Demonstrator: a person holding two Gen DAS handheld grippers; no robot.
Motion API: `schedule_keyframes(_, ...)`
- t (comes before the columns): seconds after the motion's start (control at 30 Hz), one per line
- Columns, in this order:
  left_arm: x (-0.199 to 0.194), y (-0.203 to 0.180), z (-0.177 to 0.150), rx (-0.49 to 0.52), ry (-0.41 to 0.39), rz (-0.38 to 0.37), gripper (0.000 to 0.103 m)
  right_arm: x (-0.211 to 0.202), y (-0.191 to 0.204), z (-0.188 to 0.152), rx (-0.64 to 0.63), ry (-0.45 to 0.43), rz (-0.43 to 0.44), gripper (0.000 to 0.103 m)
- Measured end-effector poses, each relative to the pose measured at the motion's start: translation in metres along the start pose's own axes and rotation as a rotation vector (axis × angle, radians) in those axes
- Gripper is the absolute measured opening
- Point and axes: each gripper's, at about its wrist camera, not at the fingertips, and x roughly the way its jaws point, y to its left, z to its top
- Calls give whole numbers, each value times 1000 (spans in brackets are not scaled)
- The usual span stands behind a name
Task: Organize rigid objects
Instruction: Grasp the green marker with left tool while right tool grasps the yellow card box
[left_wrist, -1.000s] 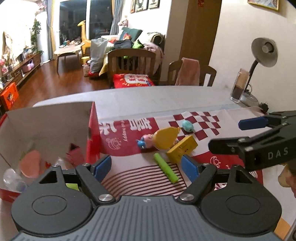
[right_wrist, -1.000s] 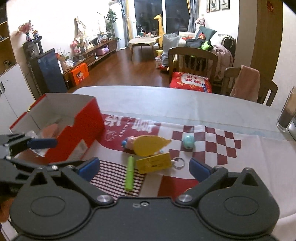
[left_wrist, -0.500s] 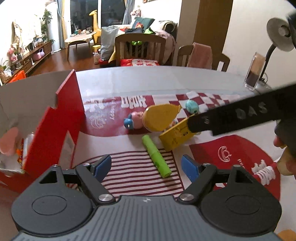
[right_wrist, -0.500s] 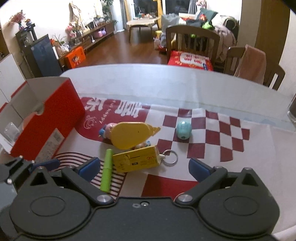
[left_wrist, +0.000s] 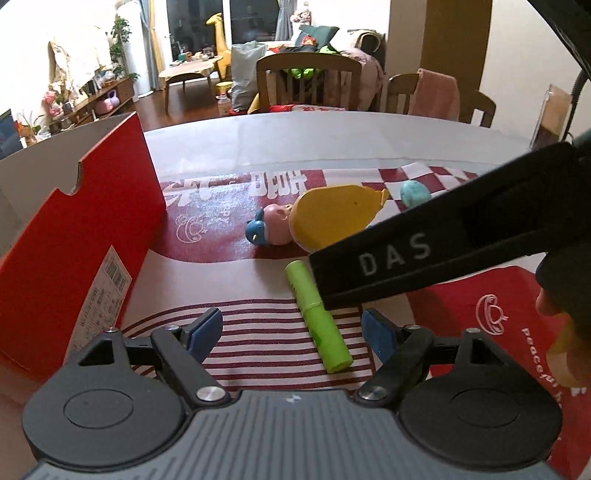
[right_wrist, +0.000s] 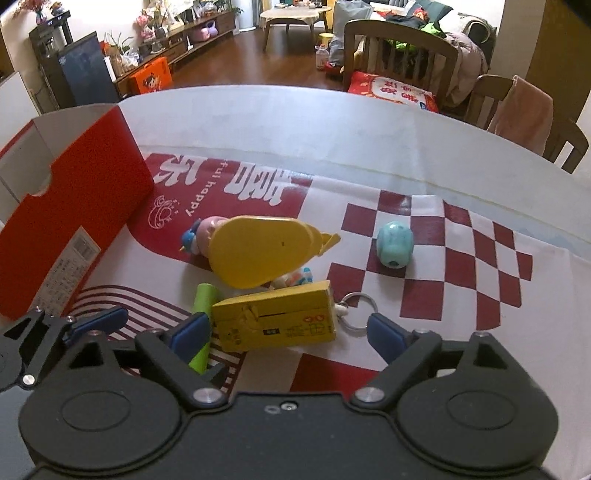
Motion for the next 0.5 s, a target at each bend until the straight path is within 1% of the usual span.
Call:
schedule_keyframes(0.13, 6, -3, -2, 10, 4, 19, 82, 4, 4, 0, -24, 6, -5, 81)
schedule_keyframes(0.2, 8, -5, -3, 14, 4, 29, 76, 4, 5, -1, -31, 8, -3, 78)
schedule_keyframes(0.23, 9, -6, -3, 15, 10, 26, 68, 4, 6, 0, -30, 10, 0, 76)
schedule_keyframes(0.27, 10, -6, -3, 16, 12, 21, 65, 4, 6, 0, -29, 11, 3, 75)
schedule_keyframes(0.3, 10, -7, -2, 17, 8, 20, 64, 4, 6, 0, -28, 12, 3, 75)
schedule_keyframes(0.37, 8, -9, -2, 28, 3, 20, 54, 4, 7, 0, -29, 15, 2, 75)
schedule_keyframes(0.4, 8, -11, -1, 35, 0, 21, 51, 3, 6, 0, -27, 15, 1, 74)
schedule_keyframes(0.47, 8, -12, -1, 40, 1, 9, 39, 3, 6, 1, -15, 17, 0, 74)
schedule_keyframes(0.5, 8, -13, -1, 39, 2, 0, 37, 3, 4, 1, -3, 18, -2, 74)
